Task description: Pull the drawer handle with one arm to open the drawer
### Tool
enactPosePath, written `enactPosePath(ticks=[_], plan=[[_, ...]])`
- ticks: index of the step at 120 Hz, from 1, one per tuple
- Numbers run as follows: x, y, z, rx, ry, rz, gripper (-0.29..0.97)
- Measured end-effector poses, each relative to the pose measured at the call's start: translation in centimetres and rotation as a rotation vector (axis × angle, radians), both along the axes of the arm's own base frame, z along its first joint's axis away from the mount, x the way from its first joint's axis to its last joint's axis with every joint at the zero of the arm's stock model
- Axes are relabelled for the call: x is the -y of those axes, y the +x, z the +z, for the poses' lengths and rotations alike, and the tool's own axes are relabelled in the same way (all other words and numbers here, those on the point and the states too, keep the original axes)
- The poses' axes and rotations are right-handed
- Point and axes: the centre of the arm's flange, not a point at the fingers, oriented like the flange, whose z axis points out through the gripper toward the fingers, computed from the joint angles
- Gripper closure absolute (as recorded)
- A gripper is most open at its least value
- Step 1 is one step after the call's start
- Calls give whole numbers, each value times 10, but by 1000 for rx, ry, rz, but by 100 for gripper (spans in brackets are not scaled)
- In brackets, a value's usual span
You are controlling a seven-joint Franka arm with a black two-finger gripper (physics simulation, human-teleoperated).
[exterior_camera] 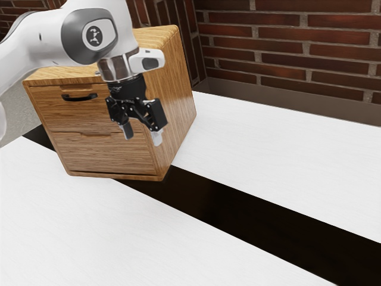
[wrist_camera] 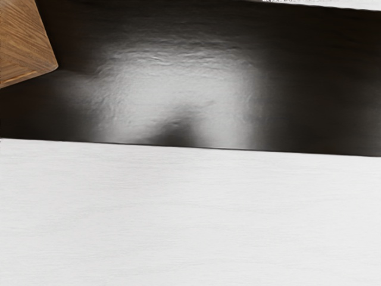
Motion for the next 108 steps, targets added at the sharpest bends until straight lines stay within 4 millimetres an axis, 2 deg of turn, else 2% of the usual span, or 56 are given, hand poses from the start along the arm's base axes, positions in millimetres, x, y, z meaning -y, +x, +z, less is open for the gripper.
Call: enactPosePath(ticks=[24,27,29,33,37,42,53,57,65,77,87,108], plan=[[-1,0,0,1,-4,2,0],[0,-2,6,10,-2,0,0],[0,-4,15,27,0,-1,0],[2,-17,47,83,5,-3,0],[2,-39,84,149,12,-6,0],[-2,-61,116,206,33,-14,0],[-13,-106,165,291,82,-70,0],[-18,-120,175,300,93,-93,0],[-38,-136,175,268,109,-115,0],[-90,-156,162,182,125,-84,0],[-124,-171,151,130,123,-88,0],[-154,-176,127,96,88,-215,0]])
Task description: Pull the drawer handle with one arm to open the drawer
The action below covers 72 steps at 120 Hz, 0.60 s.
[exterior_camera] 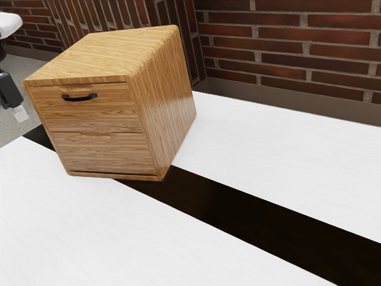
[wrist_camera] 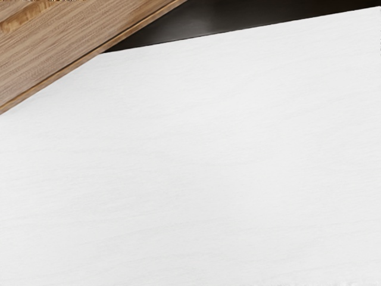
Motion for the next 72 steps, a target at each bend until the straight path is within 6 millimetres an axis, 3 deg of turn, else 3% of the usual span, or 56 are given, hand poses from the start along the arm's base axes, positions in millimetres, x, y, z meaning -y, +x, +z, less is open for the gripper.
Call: enactPosePath(ticks=[20,72], plan=[[-11,11,-15,1,-20,-175,0],[-31,24,-30,17,-5,-544,0]])
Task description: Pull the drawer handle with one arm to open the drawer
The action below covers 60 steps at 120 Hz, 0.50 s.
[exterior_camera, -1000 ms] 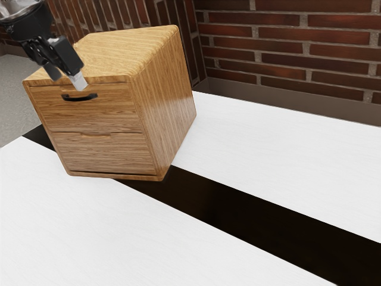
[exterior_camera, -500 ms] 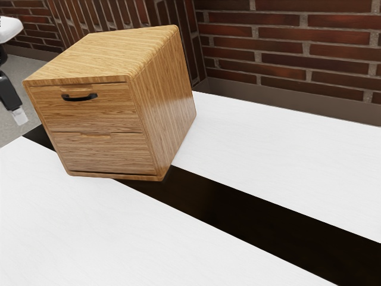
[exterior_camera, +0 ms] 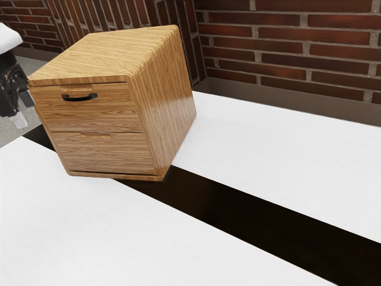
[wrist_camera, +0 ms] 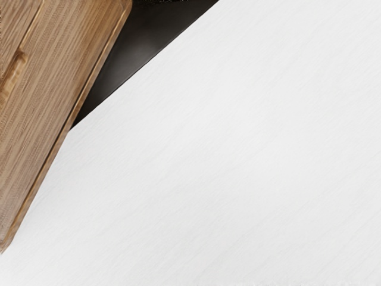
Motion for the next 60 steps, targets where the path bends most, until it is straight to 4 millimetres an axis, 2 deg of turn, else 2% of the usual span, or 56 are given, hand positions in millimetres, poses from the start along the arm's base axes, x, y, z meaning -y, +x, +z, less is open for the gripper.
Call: enactPosePath(ticks=[18,49,60], plan=[[8,2,5,15,21,-96,0],[56,34,5,45,40,-306,0],[66,41,-5,35,36,-356,0]])
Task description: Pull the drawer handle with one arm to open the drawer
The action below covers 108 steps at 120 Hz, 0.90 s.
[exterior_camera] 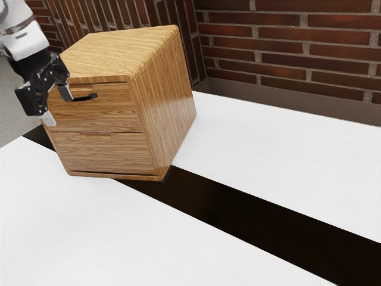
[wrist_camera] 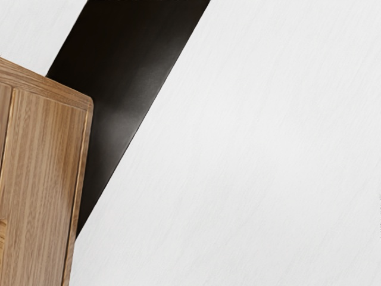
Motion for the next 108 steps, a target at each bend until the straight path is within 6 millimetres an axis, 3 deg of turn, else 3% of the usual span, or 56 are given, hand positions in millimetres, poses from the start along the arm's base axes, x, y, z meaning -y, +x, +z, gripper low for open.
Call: enactPosePath(ticks=[22,65,74,94,108], plan=[[-15,-2,-5,2,9,-20,0],[-108,-16,-25,9,27,67,0],[-105,-10,-22,22,37,47,0],[-72,20,-18,48,52,-48,0],[-76,23,-18,56,58,-54,0]])
